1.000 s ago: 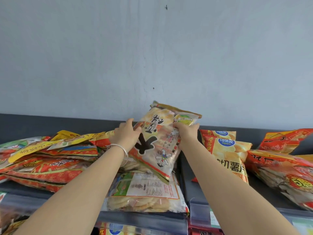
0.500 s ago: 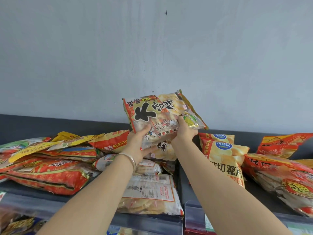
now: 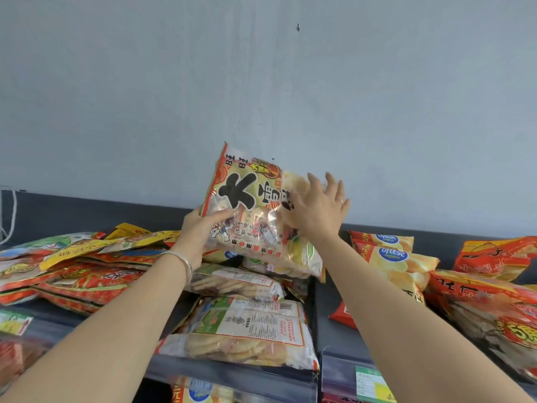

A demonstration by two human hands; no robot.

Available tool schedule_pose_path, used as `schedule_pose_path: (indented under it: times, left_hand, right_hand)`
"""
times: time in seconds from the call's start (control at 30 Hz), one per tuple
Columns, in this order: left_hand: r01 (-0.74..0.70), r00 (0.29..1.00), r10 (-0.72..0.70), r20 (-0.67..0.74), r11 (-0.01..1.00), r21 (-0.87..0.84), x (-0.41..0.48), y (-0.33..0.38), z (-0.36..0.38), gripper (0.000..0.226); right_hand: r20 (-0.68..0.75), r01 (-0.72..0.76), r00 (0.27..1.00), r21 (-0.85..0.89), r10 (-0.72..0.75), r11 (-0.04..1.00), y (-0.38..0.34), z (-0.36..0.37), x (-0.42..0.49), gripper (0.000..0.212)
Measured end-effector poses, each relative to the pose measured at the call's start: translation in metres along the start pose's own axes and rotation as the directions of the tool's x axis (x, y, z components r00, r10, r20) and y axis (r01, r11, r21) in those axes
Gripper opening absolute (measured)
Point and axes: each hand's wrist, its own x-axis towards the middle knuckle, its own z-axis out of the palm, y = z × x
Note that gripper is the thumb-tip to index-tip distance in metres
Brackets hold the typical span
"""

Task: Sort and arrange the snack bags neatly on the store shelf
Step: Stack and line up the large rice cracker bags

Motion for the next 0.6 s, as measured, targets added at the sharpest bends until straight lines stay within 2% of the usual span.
schedule_pose_path:
  times: [0.07, 0.13, 0.23, 0.3, 0.47, 0.53, 0.6]
  left_hand:
    - [-0.003, 0.998, -0.003, 0.056, 0.995, 0.104, -0.001, -0.002, -0.004, 0.030]
    - [-0.011, 0.996, -0.006, 0.091, 0.982, 0.189, -0.003, -0.003, -0.006, 0.031]
    - [-0.028, 0.994, -0.003, 0.113, 0.962, 0.272, -0.004, -0.005, -0.006, 0.031]
    - [-0.034, 0.995, 0.004, 0.103, 0.957, 0.288, -0.003, -0.007, -0.006, 0.029]
    - [-0.145, 0.989, 0.134, 0.055, 0.924, 0.354, 0.003, -0.008, 0.003, 0.024]
    - [-0.228, 0.965, 0.261, -0.003, 0.849, 0.477, 0.009, -0.007, 0.012, 0.036]
    - [-0.263, 0.909, 0.402, -0.109, 0.757, 0.599, 0.017, -0.006, 0.021, 0.057]
  right_hand:
    - [0.065, 0.125, 0.991, -0.089, -0.120, 0.988, -0.001, 0.001, 0.006, 0.056]
    - [0.188, 0.182, 0.969, -0.094, -0.162, 0.979, 0.001, 0.002, 0.011, 0.056]
    - [0.433, 0.122, 0.886, 0.125, -0.165, 0.985, 0.002, 0.003, 0.011, 0.063]
    - [0.513, 0.052, 0.842, 0.230, -0.166, 0.972, 0.003, 0.000, 0.011, 0.074]
    - [0.565, -0.054, 0.815, 0.295, -0.129, 0.954, 0.003, -0.015, 0.029, 0.052]
    - [0.485, -0.012, 0.866, 0.263, -0.121, 0.965, 0.002, -0.020, 0.033, 0.054]
    - [0.354, 0.000, 0.932, 0.231, -0.084, 0.973, 0.001, -0.022, 0.032, 0.054]
